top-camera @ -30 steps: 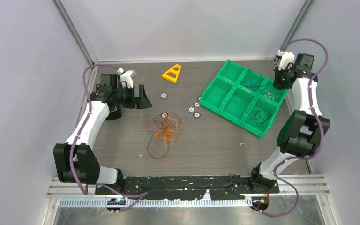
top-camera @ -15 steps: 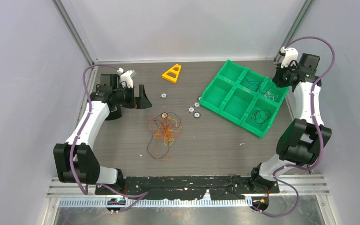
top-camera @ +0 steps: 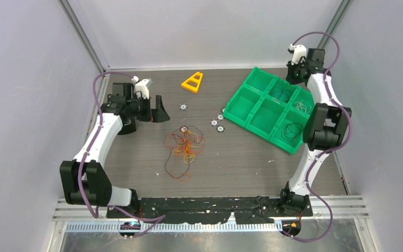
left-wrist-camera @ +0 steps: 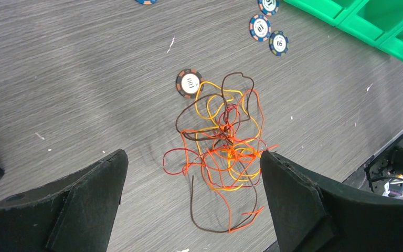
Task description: Untangle the cables
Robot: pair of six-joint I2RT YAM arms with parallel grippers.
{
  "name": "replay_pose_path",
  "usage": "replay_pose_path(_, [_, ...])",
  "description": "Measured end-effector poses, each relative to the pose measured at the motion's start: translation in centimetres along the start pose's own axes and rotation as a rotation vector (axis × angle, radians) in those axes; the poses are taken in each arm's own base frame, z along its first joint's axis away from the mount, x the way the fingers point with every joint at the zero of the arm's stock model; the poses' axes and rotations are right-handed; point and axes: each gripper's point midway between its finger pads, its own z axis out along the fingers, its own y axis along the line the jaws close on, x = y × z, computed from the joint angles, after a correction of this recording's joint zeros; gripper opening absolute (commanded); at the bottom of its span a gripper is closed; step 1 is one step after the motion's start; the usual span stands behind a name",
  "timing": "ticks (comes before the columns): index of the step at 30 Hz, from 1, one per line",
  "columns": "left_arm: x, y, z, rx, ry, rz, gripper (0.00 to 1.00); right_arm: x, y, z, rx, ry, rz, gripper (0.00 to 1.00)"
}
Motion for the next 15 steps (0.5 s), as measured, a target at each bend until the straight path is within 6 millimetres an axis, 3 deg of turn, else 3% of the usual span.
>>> replay_pose_path(4, [0.2,0.2,0.0,-0.010,0.007,0.010,0.99,0.8,0.1,3.3,0.002,0.041,-0.005,0.06])
replay_pose_path(8, [0.2,0.4,0.0,-0.016,0.019,0.016,1.00,1.9,0.5,4.7,-0.002,0.078,-0.004,0.05])
replay_pose_path(15, [0.1,0.8,0.5,-0.017,0.034,0.015,1.00,5.4,1.4,6.0,-0.038,0.189,0.023,0.05])
